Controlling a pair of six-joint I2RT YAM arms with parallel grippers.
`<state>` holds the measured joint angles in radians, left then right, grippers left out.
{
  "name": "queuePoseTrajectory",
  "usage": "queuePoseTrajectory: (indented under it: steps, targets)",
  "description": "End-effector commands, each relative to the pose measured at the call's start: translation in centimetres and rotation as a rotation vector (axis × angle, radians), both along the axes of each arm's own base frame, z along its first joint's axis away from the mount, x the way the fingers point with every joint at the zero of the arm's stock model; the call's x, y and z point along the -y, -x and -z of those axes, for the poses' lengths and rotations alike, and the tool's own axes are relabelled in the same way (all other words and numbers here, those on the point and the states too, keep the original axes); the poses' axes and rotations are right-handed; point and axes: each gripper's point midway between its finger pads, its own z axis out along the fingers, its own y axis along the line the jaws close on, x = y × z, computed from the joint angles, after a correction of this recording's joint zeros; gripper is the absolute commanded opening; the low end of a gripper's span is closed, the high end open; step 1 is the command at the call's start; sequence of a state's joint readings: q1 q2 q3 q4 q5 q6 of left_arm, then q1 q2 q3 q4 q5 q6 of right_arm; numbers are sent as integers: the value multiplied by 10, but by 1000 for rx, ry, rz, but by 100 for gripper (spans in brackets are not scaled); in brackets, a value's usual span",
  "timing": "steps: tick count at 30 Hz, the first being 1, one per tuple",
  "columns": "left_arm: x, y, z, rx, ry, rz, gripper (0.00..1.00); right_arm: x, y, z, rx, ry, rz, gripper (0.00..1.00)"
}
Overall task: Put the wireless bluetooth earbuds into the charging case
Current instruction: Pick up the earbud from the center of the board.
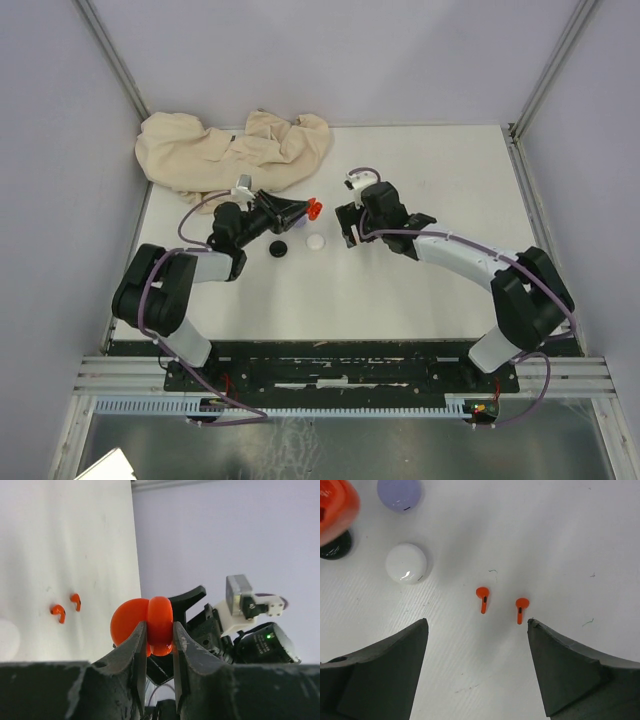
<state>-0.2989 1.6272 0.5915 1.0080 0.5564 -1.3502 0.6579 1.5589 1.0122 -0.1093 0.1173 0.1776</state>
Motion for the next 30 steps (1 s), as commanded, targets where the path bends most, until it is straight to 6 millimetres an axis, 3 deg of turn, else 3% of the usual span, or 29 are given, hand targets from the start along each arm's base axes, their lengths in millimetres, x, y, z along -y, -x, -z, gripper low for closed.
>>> queuePoseTrajectory:
  steps: [1,7,12,30]
  targets:
    - [-24,-12,-31,60,132,-111,3,-4,-15,2,-48,57,27,85]
    - [-31,0,-33,73,145,-128,3,-15,-28,25,-108,84,37,69]
    - [-33,7,-30,69,161,-119,3,-19,-35,41,-138,108,50,62]
    - [-35,12,-20,53,179,-108,3,-21,-43,77,-187,144,92,51]
